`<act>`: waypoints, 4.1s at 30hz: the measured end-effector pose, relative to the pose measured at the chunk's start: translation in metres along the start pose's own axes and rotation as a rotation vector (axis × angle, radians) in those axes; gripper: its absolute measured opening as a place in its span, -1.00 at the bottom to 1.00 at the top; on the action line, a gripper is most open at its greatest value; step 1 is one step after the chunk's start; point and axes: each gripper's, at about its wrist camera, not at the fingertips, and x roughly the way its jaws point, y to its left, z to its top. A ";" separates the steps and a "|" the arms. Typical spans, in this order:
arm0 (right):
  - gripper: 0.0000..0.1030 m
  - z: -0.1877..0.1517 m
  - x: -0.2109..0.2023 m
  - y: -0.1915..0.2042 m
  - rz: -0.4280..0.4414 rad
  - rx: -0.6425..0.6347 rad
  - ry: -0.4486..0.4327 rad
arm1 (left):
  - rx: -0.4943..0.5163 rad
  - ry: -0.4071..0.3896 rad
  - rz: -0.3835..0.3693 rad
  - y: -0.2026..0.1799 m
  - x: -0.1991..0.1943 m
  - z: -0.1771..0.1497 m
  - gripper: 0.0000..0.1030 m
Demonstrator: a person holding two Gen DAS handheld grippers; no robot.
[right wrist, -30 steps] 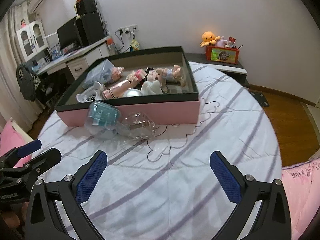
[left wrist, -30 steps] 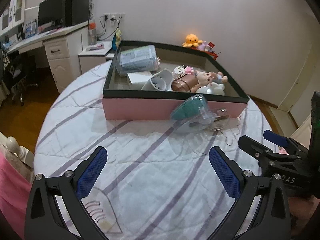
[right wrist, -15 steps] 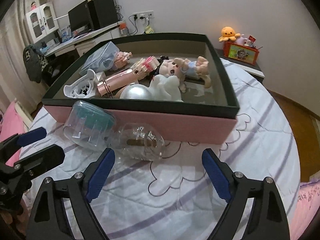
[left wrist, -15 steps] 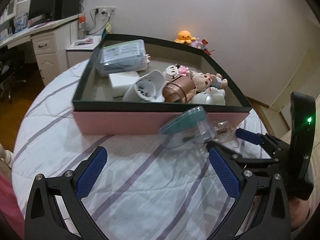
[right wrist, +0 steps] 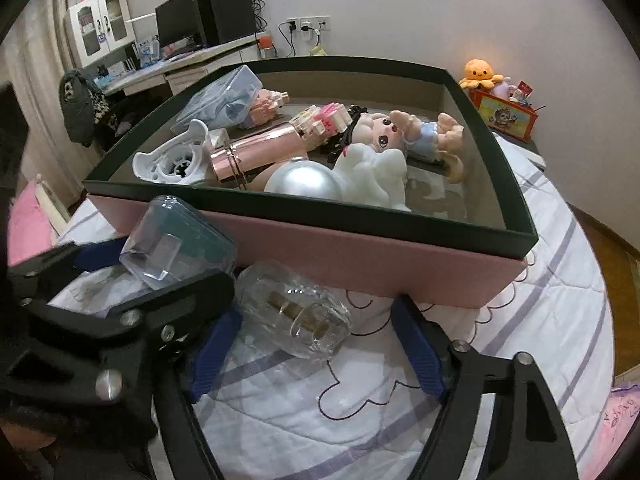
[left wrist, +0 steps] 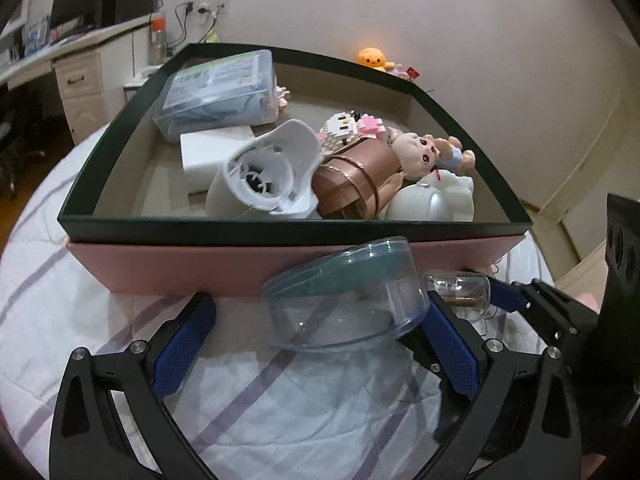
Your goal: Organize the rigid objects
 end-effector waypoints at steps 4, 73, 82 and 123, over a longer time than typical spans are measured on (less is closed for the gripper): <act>0.04 -0.002 -0.006 0.003 0.012 -0.006 -0.005 | 0.007 -0.007 0.014 0.009 -0.008 -0.003 0.46; -0.14 0.121 -0.014 -0.040 0.003 0.105 -0.171 | 0.125 -0.226 0.083 0.013 -0.044 0.104 0.40; -0.14 0.128 -0.007 -0.044 -0.009 0.109 -0.168 | 0.127 -0.217 0.092 0.007 -0.028 0.112 0.40; 1.00 0.018 -0.166 0.027 -0.097 0.191 -0.381 | 0.093 -0.365 0.180 -0.006 -0.187 0.005 1.00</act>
